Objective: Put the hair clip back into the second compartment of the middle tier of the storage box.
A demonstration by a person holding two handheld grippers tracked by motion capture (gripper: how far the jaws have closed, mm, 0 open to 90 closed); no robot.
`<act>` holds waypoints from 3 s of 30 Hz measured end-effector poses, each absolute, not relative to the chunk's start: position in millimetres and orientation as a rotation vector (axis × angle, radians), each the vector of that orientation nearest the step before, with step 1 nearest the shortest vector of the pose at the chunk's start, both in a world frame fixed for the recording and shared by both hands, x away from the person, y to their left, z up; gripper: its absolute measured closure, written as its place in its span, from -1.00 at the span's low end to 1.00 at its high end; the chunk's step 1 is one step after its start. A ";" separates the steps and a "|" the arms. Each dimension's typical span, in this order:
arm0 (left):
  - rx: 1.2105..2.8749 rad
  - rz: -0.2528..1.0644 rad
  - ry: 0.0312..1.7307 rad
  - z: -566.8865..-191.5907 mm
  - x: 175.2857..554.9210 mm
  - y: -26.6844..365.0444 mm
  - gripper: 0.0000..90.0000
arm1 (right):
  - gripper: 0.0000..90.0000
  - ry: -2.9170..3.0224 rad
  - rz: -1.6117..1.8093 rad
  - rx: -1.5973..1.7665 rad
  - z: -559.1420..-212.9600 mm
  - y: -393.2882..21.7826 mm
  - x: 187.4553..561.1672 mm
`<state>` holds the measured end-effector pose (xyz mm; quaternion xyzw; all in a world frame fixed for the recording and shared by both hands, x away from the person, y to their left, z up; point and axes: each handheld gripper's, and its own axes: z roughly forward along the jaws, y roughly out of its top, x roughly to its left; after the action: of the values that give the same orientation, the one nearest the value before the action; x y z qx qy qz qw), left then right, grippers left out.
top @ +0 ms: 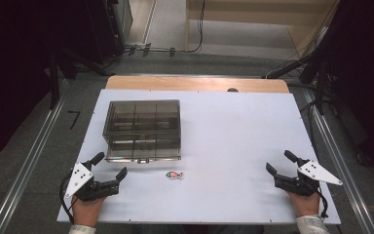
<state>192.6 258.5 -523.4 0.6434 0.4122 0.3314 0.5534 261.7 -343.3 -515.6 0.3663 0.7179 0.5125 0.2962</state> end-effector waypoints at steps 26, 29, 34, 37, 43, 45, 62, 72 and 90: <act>1.527 0.767 0.958 -523.3 192.7 258.9 -0.79 | -0.69 1.908 1.358 0.968 -515.6 -342.7 261.1; 1.534 0.771 0.953 -523.2 192.3 258.6 -0.79 | -0.69 1.908 1.357 0.966 -515.5 -342.6 260.9; 1.536 0.793 0.945 -523.2 191.0 256.9 -0.79 | -0.69 1.906 1.358 0.965 -515.6 -342.7 260.8; 1.540 0.806 0.940 -523.3 190.3 255.5 -0.79 | -0.69 1.905 1.358 0.964 -515.6 -342.6 260.7; 1.562 0.838 0.926 -523.1 188.7 250.7 -0.78 | -0.69 1.905 1.359 0.965 -515.6 -342.7 260.8; 1.578 0.835 0.903 -523.1 188.2 247.9 -0.71 | -0.69 1.905 1.358 0.964 -515.6 -342.7 260.8; 1.694 0.733 0.767 -518.6 188.6 211.4 -0.59 | -0.69 1.908 1.360 0.971 -515.6 -343.0 261.3; 1.762 0.725 0.723 -518.8 188.6 198.7 -0.48 | -0.68 1.909 1.358 0.974 -515.5 -343.1 261.5; 1.916 0.711 0.621 -517.0 195.2 167.1 -0.24 | -0.68 1.912 1.355 0.974 -515.5 -342.7 261.6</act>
<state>195.2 167.1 -517.0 0.7861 0.2546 0.2916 0.4819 261.6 -342.7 -515.5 0.3664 0.7193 0.5099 0.2974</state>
